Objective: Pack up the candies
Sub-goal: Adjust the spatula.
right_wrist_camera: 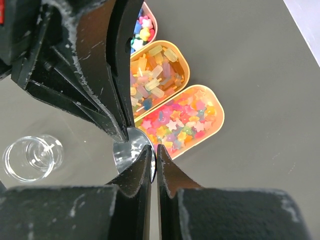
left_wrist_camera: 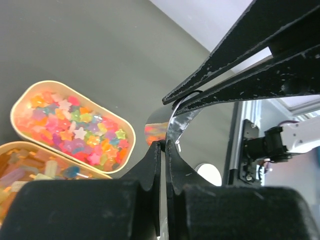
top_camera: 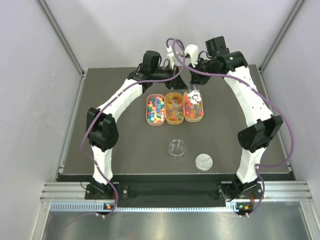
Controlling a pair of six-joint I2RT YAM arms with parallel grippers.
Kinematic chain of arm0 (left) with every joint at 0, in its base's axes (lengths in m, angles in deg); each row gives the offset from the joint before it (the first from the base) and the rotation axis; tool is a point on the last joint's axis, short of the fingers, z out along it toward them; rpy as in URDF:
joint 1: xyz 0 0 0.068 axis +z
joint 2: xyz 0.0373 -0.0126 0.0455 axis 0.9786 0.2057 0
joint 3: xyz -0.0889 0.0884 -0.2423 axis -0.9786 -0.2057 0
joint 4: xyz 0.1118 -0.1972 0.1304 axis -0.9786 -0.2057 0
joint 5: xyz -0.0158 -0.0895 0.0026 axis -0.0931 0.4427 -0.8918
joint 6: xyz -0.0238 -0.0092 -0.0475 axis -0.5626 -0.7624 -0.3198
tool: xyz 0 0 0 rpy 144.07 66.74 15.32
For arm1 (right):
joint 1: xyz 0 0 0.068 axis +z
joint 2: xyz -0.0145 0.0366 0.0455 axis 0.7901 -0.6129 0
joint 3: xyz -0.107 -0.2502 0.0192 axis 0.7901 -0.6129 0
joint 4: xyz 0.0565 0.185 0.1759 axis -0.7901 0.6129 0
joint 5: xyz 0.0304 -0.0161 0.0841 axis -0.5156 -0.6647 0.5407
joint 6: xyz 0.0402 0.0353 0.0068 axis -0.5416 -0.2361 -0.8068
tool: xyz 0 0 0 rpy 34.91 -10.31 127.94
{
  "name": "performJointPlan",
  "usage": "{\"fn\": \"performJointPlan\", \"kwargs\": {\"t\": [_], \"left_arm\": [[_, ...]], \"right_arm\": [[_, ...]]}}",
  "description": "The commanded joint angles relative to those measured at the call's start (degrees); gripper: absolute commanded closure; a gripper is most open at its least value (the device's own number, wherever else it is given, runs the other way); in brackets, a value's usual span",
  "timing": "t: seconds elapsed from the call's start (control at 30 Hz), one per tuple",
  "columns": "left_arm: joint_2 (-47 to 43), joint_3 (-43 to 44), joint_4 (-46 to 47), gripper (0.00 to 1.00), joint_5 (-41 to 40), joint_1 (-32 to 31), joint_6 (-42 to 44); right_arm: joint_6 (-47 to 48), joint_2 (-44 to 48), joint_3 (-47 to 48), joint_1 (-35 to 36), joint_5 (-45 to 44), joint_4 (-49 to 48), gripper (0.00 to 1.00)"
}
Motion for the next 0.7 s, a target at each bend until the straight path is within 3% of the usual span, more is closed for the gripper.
{"fn": "performJointPlan", "kwargs": {"t": [0.0,0.1,0.13,0.17,0.3,0.5,0.67], "left_arm": [[-2.3,-0.3,12.3,1.00,10.0,-1.4,-6.4],[-3.8,-0.6,12.4,1.00,9.6,-1.0,-6.3],[-4.6,-0.7,11.6,1.00,9.1,-0.9,-6.0],[-5.1,-0.7,11.1,1.00,8.7,-0.8,-5.8],[-7.0,-0.7,7.2,1.00,5.8,0.0,-2.1],[-8.6,-3.6,5.8,1.00,1.8,4.2,-3.1],[-8.1,-6.7,7.8,1.00,-2.2,10.3,-10.3]], "right_arm": [[0.0,0.7,0.8,3.0,3.9,-3.4,1.00],[-0.2,1.4,-0.3,2.9,1.9,-3.7,0.93],[-0.6,1.6,-0.8,3.0,0.9,-3.8,0.87],[-0.8,2.0,-1.0,2.9,0.7,-3.6,0.73],[-0.4,4.7,-1.1,2.8,-1.5,-3.7,0.46],[-0.8,13.9,-6.5,2.3,-6.9,-7.3,0.40],[-1.6,25.2,-20.4,0.8,-14.5,-21.4,0.40]]}}
